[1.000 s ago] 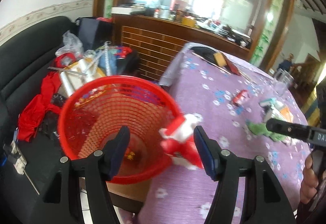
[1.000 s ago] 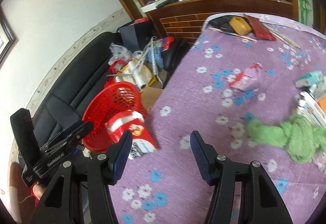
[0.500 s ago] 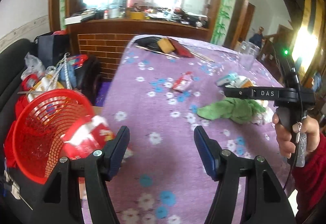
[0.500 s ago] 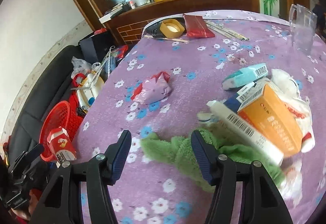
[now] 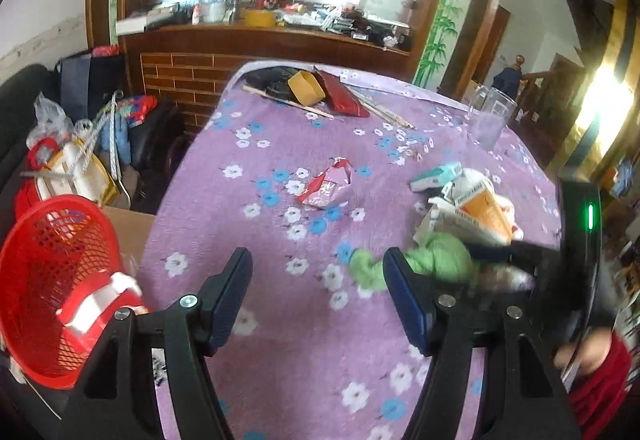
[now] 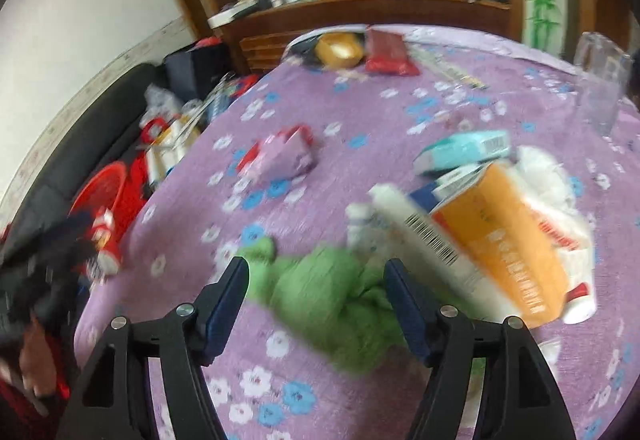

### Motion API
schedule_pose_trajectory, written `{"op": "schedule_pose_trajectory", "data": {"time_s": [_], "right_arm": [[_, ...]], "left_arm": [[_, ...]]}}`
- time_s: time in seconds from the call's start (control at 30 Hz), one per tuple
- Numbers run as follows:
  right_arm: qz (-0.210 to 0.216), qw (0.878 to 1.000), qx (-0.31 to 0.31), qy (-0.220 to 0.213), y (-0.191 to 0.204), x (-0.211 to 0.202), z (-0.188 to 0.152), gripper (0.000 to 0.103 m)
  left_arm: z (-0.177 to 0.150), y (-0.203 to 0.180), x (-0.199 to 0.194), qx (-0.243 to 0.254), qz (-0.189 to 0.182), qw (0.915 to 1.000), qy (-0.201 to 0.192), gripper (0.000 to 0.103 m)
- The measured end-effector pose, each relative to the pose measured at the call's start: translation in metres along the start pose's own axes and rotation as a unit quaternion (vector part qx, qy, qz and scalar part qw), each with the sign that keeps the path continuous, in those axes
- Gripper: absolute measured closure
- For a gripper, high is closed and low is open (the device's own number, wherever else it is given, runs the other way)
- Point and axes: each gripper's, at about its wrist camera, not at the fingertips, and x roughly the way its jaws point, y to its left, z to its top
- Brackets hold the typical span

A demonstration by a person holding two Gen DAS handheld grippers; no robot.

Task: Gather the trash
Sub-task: 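Grasp the green towel with the right gripper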

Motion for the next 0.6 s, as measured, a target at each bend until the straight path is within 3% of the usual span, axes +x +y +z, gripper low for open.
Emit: {"op": "schedule_pose_trajectory", "data": {"time_s": [0.07,0.13,0.23,0.37,0.6], "right_arm": [[-0.038,0.998,-0.050,0.005,0.014,0.005,-0.010,0.022],[-0.074,0.994,-0.077,0.004,0.022,0.007,-0.017,0.025],[-0.109,0.991,-0.076,-0.004,0.021,0.002,-0.022,0.054],[-0.061,0.998,-0.016,-0.024,0.006,-0.022,-0.029,0.061],[-0.030,0.994,0.083,-0.058,-0.009,-0.059,-0.055,0.061]], "left_arm": [[0.006,-0.002,0.008,-0.005,0.004,1.0000,0.003,0.036],[0.013,-0.007,0.020,-0.008,0.019,0.9998,0.007,0.035],[0.020,-0.013,0.037,-0.012,0.034,0.9993,0.012,0.033],[0.028,-0.021,0.056,-0.019,0.062,0.9978,0.012,0.029],[0.046,-0.034,0.113,-0.017,0.104,0.9937,0.037,0.028]]}}
